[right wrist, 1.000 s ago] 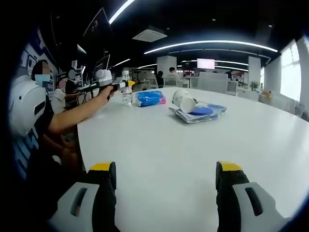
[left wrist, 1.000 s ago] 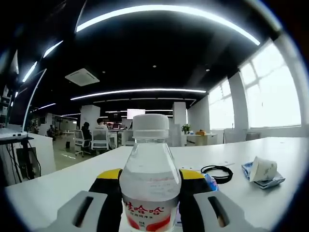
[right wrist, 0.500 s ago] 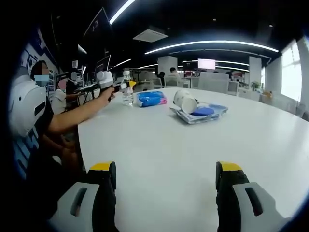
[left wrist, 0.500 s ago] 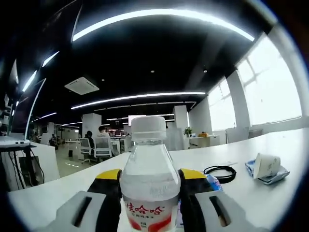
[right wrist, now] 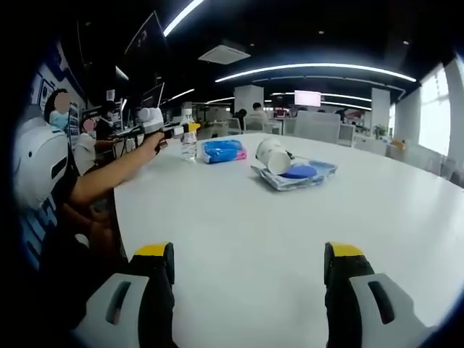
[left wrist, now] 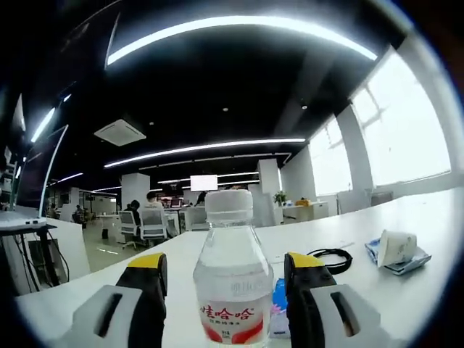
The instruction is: Arrange the tabletop items into an orderly group along one side of the table until the central work area is clear of visible clutter.
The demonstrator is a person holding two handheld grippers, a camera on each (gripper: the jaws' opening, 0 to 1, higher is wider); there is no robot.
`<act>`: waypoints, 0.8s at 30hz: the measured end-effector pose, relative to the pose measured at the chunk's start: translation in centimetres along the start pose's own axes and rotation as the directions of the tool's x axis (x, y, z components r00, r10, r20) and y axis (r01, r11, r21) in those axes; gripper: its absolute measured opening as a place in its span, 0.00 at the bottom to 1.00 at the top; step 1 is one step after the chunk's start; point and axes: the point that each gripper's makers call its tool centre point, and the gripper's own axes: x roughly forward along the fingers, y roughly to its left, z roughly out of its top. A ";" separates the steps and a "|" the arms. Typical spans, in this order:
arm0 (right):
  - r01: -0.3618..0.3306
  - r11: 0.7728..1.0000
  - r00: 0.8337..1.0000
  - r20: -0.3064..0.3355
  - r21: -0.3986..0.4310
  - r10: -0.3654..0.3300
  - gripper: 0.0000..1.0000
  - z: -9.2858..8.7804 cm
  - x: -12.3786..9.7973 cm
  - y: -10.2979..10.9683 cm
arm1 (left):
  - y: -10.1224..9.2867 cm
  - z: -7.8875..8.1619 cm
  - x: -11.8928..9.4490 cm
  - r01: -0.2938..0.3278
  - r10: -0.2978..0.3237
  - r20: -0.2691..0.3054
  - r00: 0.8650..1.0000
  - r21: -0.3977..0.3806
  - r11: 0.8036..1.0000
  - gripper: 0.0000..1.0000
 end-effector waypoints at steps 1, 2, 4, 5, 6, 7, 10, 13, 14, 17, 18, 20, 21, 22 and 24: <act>0.001 1.000 1.000 0.001 0.000 -0.001 0.82 0.1 0.0 0.0 | 0.0 0.0 -0.1 0.005 -0.005 -0.002 1.000 -0.005 1.000 0.69; 0.003 1.000 1.000 0.001 -0.002 -0.003 0.82 0.1 0.0 -0.1 | 0.0 0.2 -0.2 0.011 -0.011 -0.002 1.000 -0.017 1.000 0.72; 0.005 1.000 1.000 0.002 -0.006 -0.005 0.82 0.3 0.1 -0.1 | -0.2 0.4 -0.5 0.030 -0.030 -0.008 1.000 -0.029 0.999 0.77; 0.006 1.000 1.000 0.002 -0.008 -0.006 0.82 0.4 0.1 -0.2 | -0.4 0.5 -0.6 0.039 -0.039 -0.009 0.999 -0.032 0.999 0.79; 0.007 1.000 1.000 0.001 -0.009 -0.007 0.82 0.4 0.1 -0.2 | -0.6 0.6 -0.8 0.051 -0.051 -0.010 0.999 -0.027 0.998 0.82; 0.009 1.000 1.000 0.000 -0.012 -0.009 0.82 0.5 0.1 -0.2 | -1.0 0.6 -1.0 0.069 -0.069 -0.018 0.997 -0.024 0.997 0.87; 0.022 1.000 1.000 -0.002 -0.019 -0.022 0.84 0.8 0.2 -0.4 | -1.6 0.6 -1.6 0.100 -0.100 -0.031 0.994 -0.008 0.995 0.98; 0.027 0.999 1.000 -0.002 -0.025 -0.027 0.85 1.0 0.2 -0.4 | -2.0 0.6 -2.3 0.122 -0.122 -0.044 0.992 0.012 0.992 1.00; 0.027 0.999 1.000 -0.001 -0.027 -0.028 0.86 1.1 0.2 -0.4 | -2.0 0.7 -2.4 0.123 -0.123 -0.045 0.991 0.013 0.992 1.00; 0.037 0.999 0.999 -0.004 -0.033 -0.037 0.87 1.2 0.1 -0.5 | -2.0 0.8 -2.9 0.137 -0.136 -0.060 0.989 -0.002 0.991 1.00; 0.039 0.999 0.999 -0.005 -0.035 -0.039 0.87 1.2 0.0 -0.6 | -2.1 1.0 -3.3 0.143 -0.143 -0.062 0.988 -0.008 0.990 1.00; 0.045 0.998 0.999 -0.008 -0.037 -0.045 0.87 1.3 0.0 -0.7 | -2.2 1.7 -3.8 0.151 -0.151 -0.047 0.987 -0.008 0.989 1.00; 0.051 0.998 0.999 -0.008 -0.040 -0.052 0.87 1.4 -0.1 -0.9 | -2.2 1.9 -4.1 0.152 -0.152 -0.045 0.987 -0.007 0.988 1.00; 0.057 0.998 0.998 -0.006 -0.042 -0.057 0.87 1.5 -0.2 -1.0 | -2.3 2.4 -4.4 0.157 -0.157 -0.031 0.987 0.001 0.988 1.00; 0.065 0.997 0.998 -0.006 -0.046 -0.065 0.87 1.8 -0.3 -1.2 | -2.4 2.8 -4.7 0.162 -0.161 -0.033 0.986 0.033 0.986 1.00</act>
